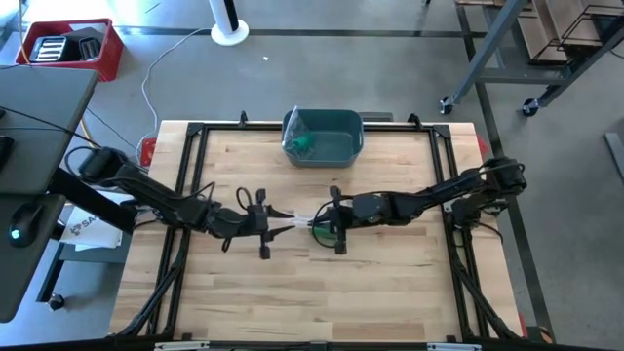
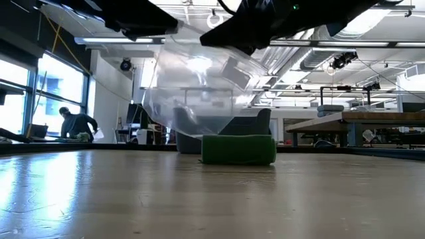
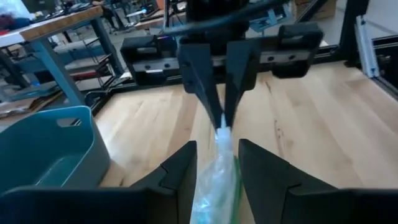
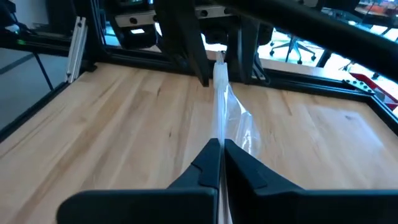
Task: Roll bandage
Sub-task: Open the transparent zip bag
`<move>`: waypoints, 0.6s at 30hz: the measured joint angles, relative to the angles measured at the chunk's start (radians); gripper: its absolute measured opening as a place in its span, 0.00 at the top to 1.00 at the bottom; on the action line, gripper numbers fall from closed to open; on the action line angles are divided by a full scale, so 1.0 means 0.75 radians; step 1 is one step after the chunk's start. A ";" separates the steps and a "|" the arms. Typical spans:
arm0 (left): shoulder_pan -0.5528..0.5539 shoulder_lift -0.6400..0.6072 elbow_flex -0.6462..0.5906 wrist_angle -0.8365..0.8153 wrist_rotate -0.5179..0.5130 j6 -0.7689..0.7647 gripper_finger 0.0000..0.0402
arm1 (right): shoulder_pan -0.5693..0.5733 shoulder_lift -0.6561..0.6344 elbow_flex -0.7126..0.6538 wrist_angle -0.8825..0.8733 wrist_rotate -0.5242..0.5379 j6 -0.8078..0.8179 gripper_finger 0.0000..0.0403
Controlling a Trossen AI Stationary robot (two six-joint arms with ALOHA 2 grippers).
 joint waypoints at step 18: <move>-0.009 0.007 -0.001 0.013 0.022 -0.011 0.91 | 0.007 0.001 0.000 -0.013 0.000 -0.006 1.00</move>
